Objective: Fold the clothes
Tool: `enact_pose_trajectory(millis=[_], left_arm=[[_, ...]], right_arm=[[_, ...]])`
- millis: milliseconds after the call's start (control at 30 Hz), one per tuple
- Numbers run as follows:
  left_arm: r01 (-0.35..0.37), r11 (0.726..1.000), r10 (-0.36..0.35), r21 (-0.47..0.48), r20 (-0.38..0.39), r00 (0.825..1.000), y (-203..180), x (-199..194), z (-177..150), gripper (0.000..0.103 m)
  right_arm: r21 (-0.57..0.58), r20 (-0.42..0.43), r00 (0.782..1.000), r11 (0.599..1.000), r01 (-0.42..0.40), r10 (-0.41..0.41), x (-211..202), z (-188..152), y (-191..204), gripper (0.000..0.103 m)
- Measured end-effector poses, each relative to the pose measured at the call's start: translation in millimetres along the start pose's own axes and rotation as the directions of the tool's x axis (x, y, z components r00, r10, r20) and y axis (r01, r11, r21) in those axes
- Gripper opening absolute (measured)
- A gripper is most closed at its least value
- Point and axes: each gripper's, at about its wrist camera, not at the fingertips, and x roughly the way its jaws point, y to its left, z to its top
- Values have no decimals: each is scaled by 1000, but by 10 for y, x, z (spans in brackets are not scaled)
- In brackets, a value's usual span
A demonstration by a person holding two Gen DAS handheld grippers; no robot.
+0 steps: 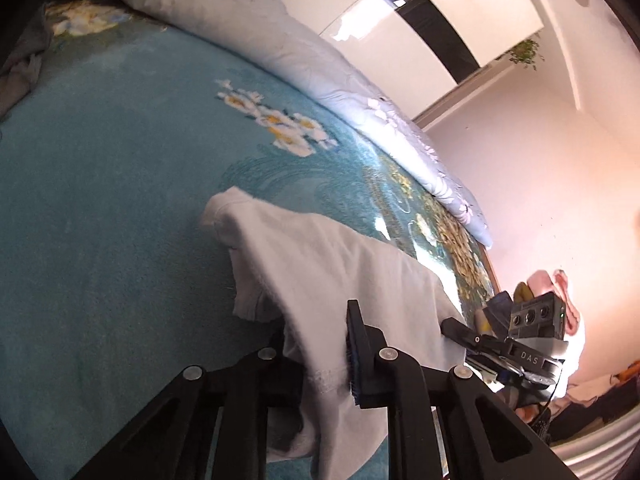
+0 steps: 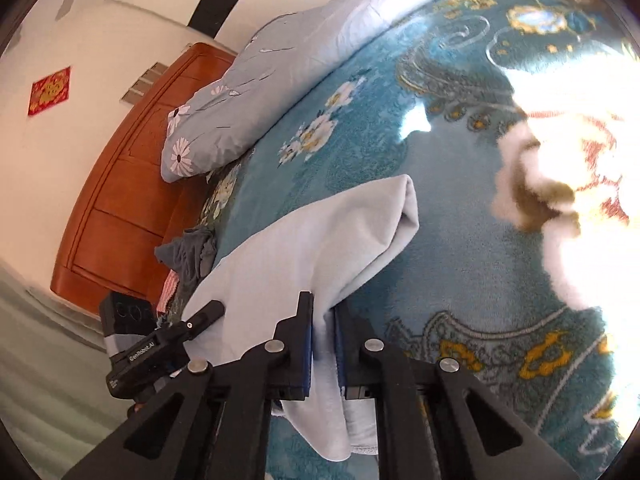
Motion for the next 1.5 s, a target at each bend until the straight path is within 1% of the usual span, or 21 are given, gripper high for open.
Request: enact_pose_trajectory(millis=[67,133,267,467,567,700,833,900,1000,1033,1100,1167,1267,1433,1500], left_arm=[[6,999,-7,44,23,1000,-113,-183,-73,18],[28,998,-30,60,49,998,-172,-335,-147,18],[62,994,-71,91,99,993,-254,-630,-279,18],[75,987,-97,142,155,983,-461,-985,-339,18],[54,982,-88,179,185,979,-617,-1123,-300,18],[10,972,-66,237,230,971,-852,-1300,-230,18],[-44,953,-41,299,272,961,-1143,-1410,-119,18],[-55,942,-45,330,286,957,-1302,-1445,-69,18],[-59,928,-54,369,289,956,-1558,-1422,36,18],[-62,921,-56,384,288,956,-1651,-1406,71,18],[-68,900,-61,431,278,959,-1902,-1318,126,18],[-65,874,-73,481,263,962,-2192,-1224,146,18],[-43,833,-102,552,228,968,-2663,-1021,197,18],[38,767,-169,640,144,975,-3440,-629,238,18],[82,746,-196,661,101,975,-3758,-448,223,18]], right_arm=[[-65,14,1000,998,21,-20,-170,-47,200,10],[-105,30,999,994,30,-27,-316,-101,361,10],[-156,47,998,987,43,-36,-528,-226,597,10],[-229,68,997,973,40,-25,-780,-352,907,10],[-247,78,997,969,22,-3,-884,-332,990,10],[-274,90,996,962,4,22,-1027,-222,1086,10],[-309,105,994,951,-9,43,-1233,-74,1168,10],[-327,112,992,945,-15,54,-1336,1,1208,10],[-353,123,990,935,-24,71,-1490,112,1270,10],[-361,126,989,932,-26,77,-1541,149,1290,10],[-369,144,987,929,-9,66,-1742,228,1276,10],[-378,171,984,925,21,47,-2000,295,1236,10],[-380,213,977,921,80,3,-2431,391,1129,10],[-343,279,956,921,185,-89,-3216,536,858,10],[-319,301,945,921,225,-126,-3532,591,736,10]])
